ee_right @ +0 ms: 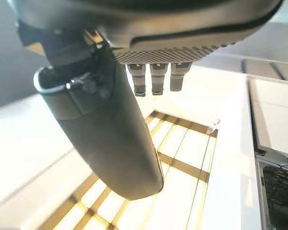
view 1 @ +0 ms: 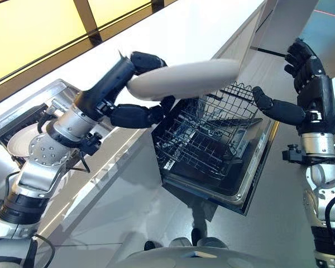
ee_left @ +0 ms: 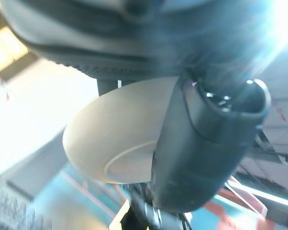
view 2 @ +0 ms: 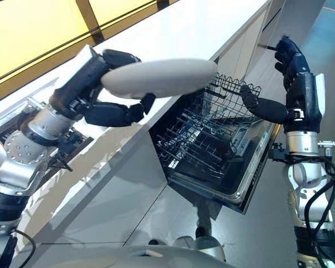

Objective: Pick up plates and place into dishwasher.

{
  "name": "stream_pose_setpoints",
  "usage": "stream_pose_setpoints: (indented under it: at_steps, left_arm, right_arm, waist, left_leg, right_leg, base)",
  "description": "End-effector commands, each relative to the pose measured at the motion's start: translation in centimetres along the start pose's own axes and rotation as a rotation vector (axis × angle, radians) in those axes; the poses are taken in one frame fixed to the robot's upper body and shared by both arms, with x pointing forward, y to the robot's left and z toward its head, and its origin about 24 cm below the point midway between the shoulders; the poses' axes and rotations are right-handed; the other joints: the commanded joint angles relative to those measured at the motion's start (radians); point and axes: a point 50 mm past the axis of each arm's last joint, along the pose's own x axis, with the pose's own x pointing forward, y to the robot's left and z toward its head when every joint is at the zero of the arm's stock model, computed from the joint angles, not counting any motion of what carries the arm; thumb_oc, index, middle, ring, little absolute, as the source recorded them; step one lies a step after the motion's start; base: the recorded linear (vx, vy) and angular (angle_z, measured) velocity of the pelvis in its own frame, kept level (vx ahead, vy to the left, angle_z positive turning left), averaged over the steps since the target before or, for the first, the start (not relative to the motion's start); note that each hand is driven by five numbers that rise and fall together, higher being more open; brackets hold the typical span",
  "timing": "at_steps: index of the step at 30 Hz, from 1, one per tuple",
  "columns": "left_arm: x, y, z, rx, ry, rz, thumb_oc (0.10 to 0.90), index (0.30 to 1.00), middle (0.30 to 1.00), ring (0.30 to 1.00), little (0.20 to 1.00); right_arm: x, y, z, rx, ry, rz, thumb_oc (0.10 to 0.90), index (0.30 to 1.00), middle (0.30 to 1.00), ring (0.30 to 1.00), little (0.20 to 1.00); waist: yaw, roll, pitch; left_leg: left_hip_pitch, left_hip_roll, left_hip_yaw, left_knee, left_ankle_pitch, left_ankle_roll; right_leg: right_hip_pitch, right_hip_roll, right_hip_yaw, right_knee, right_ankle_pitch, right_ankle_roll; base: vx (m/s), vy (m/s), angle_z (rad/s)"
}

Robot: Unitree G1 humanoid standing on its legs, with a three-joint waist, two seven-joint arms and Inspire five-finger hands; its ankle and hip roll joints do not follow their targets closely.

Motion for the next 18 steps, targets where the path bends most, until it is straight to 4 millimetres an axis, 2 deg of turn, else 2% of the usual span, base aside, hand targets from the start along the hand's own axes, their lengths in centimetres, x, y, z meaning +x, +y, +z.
stream_pose_setpoints:
  at_steps: [1,5,10,18]
  left_arm:
    - [2.8,2.7,2.7,-0.014,-0.197,0.022,0.100,0.300,0.300,0.300,0.200]
    - [3.5,2.2,2.4,-0.026,-0.189,-0.028,0.100,0.300,0.300,0.300,0.200]
    - [4.0,1.8,2.2,-0.032,-0.197,-0.064,0.100,0.300,0.300,0.300,0.200]
    - [4.0,1.9,1.8,0.026,-0.171,-0.048,0.100,0.300,0.300,0.300,0.200]
  right_arm:
    - [3.9,0.1,7.8,-0.069,-0.433,0.110,0.800,0.900,0.900,0.900,0.900]
    - [5.0,1.5,8.4,-0.081,-0.448,0.255,0.800,0.900,0.900,0.900,0.900]
    - [5.7,3.0,8.7,0.002,-0.428,0.414,0.800,0.900,0.900,0.900,0.900]
    - [6.6,4.5,9.3,0.031,-0.429,0.522,0.800,0.900,0.900,0.900,0.900]
  waist:
    - [0.041,-0.012,-0.051]
    - [0.054,-0.018,-0.059]
    - [0.074,-0.026,-0.071]
    - [0.091,-0.045,-0.077]
  left_leg:
    - [-0.011,-0.118,-0.021,0.134,-0.197,0.103]
    - [-0.004,-0.115,-0.047,0.100,-0.175,0.095]
    - [-0.004,-0.098,-0.084,0.013,-0.111,0.065]
    - [-0.024,-0.108,-0.078,0.086,-0.150,0.075]
  right_leg:
    - [-0.028,0.070,-0.014,0.183,-0.173,0.013]
    - [-0.021,0.074,-0.030,0.168,-0.166,0.010]
    - [-0.006,0.077,-0.070,0.142,-0.163,0.009]
    - [-0.002,0.070,-0.079,0.137,-0.166,-0.003]
  base:
    - [-0.01,-0.041,0.02]
    - [0.00,-0.042,0.07]
    - [-0.01,-0.057,0.17]
    - [-0.01,-0.026,0.11]
